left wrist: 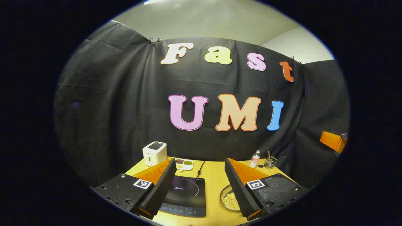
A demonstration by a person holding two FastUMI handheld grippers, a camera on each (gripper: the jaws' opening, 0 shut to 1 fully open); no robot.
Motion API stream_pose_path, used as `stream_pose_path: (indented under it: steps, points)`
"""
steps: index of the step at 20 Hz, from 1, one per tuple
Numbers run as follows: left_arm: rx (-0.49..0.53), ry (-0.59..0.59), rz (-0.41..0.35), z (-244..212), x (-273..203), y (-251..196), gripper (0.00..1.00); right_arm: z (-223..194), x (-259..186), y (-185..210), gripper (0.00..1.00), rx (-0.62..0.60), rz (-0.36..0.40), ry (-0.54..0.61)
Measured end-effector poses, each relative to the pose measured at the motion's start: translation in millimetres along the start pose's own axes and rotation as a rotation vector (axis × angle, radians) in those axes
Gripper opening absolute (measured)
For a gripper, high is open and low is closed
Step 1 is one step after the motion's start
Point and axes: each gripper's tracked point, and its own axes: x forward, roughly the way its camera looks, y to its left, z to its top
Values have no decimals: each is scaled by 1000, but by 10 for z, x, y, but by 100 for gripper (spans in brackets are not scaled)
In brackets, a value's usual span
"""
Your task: First push the handle of the pot to place it horizontally, then grasp the pot with both hands and set it on the induction cooktop.
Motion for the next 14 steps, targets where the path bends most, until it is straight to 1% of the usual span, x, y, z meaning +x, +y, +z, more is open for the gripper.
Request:
stream_pose_path:
  steps: [2, 6, 7, 8, 9, 10, 11, 12, 14]
  points:
    - [6, -5, -20, 12, 4, -66, 89, 26, -34, -12, 92, -8, -18, -5]
    - [12, -5, -41, 6, 21, -100, 89, 24, -55, -14, 92, -12, -28, -12]
    - [16, -4, -41, -12, 28, -99, 94, 28, -61, -15, 92, -14, -33, -13]
    - [18, 1, -42, -33, 24, -85, 89, 20, -74, -18, 92, -14, -36, -12]
    - [18, 4, -43, -34, 27, -78, 89, 15, -84, -7, 92, -11, -34, -10]
    - [18, 8, -45, -39, 34, -75, 94, 7, -111, -5, 92, -6, -33, -7]
    - [20, 11, -47, -60, 25, -68, 89, 10, -140, 6, 92, -2, -33, -8]
    - [24, 11, -48, -69, 26, -47, 94, 17, -194, 16, 99, 0, -34, -9]
    - [36, 20, -48, -109, 38, -15, 94, 19, -217, 52, 99, 7, -31, -9]
